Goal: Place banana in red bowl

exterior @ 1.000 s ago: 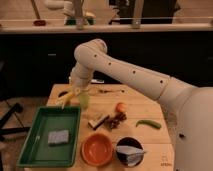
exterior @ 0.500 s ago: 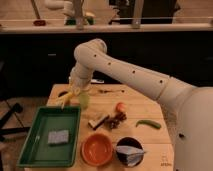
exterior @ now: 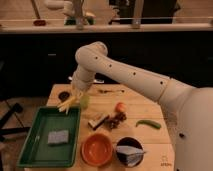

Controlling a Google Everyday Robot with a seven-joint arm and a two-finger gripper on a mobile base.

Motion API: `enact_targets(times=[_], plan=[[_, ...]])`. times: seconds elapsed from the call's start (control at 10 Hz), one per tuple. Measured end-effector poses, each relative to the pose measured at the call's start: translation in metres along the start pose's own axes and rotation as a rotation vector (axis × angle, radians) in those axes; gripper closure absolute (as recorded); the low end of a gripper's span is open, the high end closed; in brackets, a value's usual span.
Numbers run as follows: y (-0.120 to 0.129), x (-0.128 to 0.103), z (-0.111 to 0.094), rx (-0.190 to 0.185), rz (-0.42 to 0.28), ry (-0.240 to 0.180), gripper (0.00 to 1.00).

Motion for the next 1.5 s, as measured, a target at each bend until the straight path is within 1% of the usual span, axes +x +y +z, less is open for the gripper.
enact_targets(times=[0.3, 0.4, 0.5, 0.7, 0.8, 0.9, 1.0, 1.1, 1.2, 1.3, 1.5], plan=[[0.027, -0.011, 0.009, -0.084, -0.094, -0.037, 1.0], [0.038, -0.013, 0.013, -0.11, -0.12, -0.044, 1.0], [0.049, -0.013, 0.018, -0.144, -0.144, -0.044, 1.0], [0.073, -0.016, 0.035, -0.27, -0.194, -0.032, 1.0], [0.084, -0.016, 0.039, -0.313, -0.207, -0.027, 1.0], [0.105, -0.014, 0.044, -0.392, -0.222, -0.018, 1.0], [0.114, -0.015, 0.048, -0.436, -0.234, -0.017, 1.0], [0.125, -0.014, 0.048, -0.465, -0.236, -0.016, 1.0], [0.131, -0.014, 0.047, -0.477, -0.238, -0.016, 1.0], [0.134, -0.013, 0.044, -0.474, -0.233, -0.012, 1.0], [0.132, -0.015, 0.045, -0.473, -0.236, -0.013, 1.0]])
